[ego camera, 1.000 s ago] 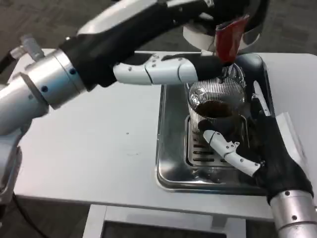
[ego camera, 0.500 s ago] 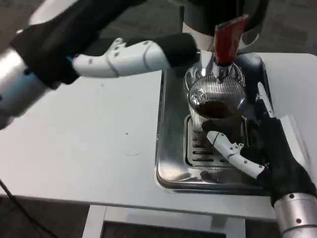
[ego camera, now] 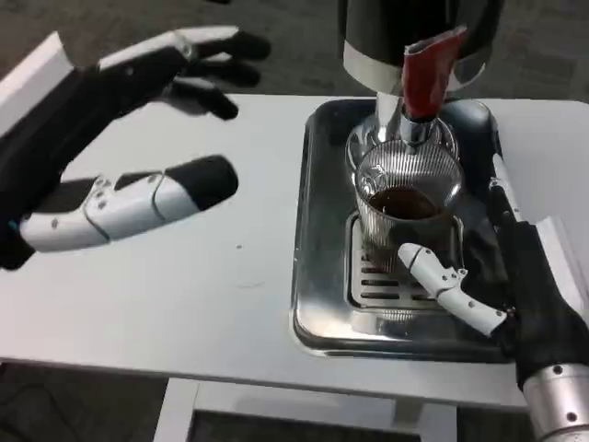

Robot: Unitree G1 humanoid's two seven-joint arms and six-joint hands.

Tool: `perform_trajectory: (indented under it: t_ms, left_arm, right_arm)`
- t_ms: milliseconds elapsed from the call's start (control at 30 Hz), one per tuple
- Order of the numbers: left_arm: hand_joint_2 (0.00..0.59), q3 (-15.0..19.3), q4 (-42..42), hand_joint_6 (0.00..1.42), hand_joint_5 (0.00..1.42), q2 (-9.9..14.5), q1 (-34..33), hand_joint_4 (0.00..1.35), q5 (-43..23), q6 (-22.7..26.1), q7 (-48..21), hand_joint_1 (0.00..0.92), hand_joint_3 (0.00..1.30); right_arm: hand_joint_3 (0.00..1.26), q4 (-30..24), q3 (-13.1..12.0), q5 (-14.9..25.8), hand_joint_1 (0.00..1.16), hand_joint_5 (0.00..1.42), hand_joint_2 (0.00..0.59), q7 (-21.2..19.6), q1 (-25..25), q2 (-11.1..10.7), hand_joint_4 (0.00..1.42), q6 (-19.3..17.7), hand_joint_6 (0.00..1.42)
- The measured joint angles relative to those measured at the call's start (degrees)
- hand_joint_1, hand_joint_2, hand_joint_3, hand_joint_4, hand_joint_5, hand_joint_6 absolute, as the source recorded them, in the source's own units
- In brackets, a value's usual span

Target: Grasp the cup under the faucet to collect the drink, then remove the cup.

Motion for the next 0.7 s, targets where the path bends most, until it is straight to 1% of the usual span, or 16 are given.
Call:
perform_trajectory:
  t_ms: [133,167,333,433,500,600,700]
  left_arm:
    - [0.133,2.7,-0.5,0.36,0.37,0.0,3.9,0.27,0.1,-0.2,0.6,0.121,0.25]
    - [0.133,3.2,-0.6,0.36,0.37,0.0,5.4,0.27,0.3,-0.5,0.9,0.121,0.25]
    - [0.138,3.4,-0.6,0.36,0.37,-0.5,9.6,0.27,1.2,-1.4,1.5,0.124,0.25]
    - [0.143,2.4,-0.3,0.35,0.36,-0.8,10.5,0.26,3.7,-3.1,3.1,0.139,0.26]
    - [0.144,1.5,0.6,0.33,0.33,-1.0,10.5,0.24,5.5,-4.5,4.1,0.142,0.25]
    - [0.145,-0.2,2.7,0.3,0.32,-1.6,10.4,0.22,8.5,-5.5,6.1,0.142,0.25]
    - [0.147,-0.7,3.9,0.3,0.32,-2.2,10.7,0.22,9.9,-6.2,7.2,0.143,0.25]
  right_arm:
    - [0.0,-1.0,-0.3,0.9,0.53,0.03,0.259,0.5,0.2,-0.6,0.0,0.0,0.17]
    - [0.0,-1.4,-0.4,1.3,0.54,0.04,0.249,0.6,0.3,-0.7,0.0,0.0,0.17]
    - [0.0,-2.1,-1.0,1.9,0.54,0.05,0.242,1.4,1.0,-1.2,0.0,0.0,0.19]
    - [0.0,-3.1,-1.2,2.0,0.55,0.05,0.239,2.0,1.3,-1.6,0.0,0.1,0.19]
    - [0.0,-3.3,-1.3,2.2,0.55,0.05,0.238,2.4,1.3,-1.9,0.0,0.1,0.19]
    - [0.0,-3.3,-1.3,2.5,0.55,0.05,0.237,2.7,1.4,-2.2,0.0,0.1,0.19]
    - [0.0,-3.3,-1.3,3.3,0.55,0.02,0.234,2.7,1.4,-2.2,0.0,0.1,0.17]
